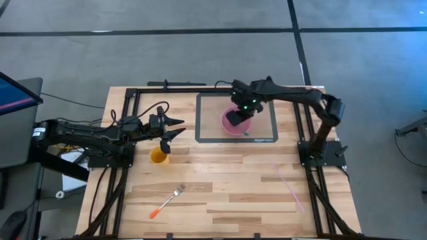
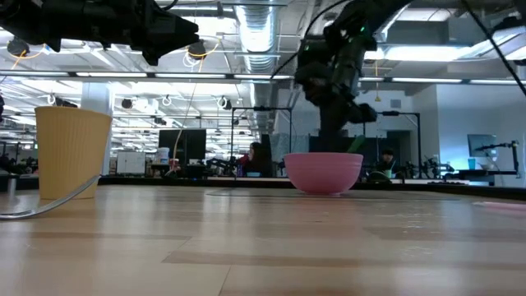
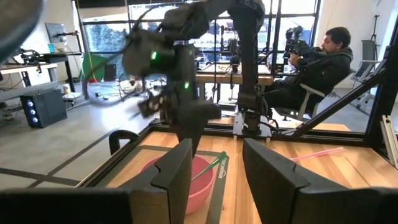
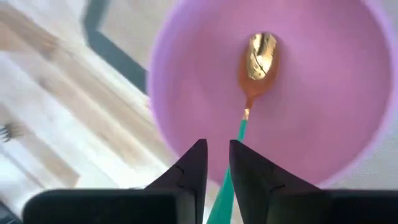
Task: Pick & Place Utensil
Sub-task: Put the orange fork into the pink bowl
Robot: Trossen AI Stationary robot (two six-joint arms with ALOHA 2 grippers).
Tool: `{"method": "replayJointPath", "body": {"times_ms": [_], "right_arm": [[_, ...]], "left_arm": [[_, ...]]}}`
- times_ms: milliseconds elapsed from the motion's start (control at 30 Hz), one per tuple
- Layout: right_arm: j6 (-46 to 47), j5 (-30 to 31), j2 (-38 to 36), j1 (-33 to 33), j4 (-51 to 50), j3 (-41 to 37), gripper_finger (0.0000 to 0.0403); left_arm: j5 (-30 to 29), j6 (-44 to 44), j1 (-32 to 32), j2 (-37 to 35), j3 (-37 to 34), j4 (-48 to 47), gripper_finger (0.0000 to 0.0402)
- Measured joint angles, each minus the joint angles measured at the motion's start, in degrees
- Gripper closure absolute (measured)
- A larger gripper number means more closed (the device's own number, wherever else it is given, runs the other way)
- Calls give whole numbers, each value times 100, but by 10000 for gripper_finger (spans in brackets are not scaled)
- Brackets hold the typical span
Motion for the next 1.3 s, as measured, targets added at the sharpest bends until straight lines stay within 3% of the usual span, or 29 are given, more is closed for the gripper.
{"method": "replayJointPath", "body": {"times_ms": [267,400,633,1000,1300], "right_arm": [[-546,220,-1214,157,-48,0,341],[-973,338,-1917,373,-138,-1,341],[-1371,1133,-3078,1061,14,-327,341],[-1254,1317,-4735,1568,2045,-2554,342],[-1233,1316,-4954,1847,3640,-4065,342]], "left_arm": [[2,-17,-1,0,0,-1,257],[13,-508,-1,30,1,3,257],[836,-911,-155,464,3,-9,257],[677,-1208,-736,1159,2,631,257],[238,-1031,-1320,1583,359,711,257]]}}
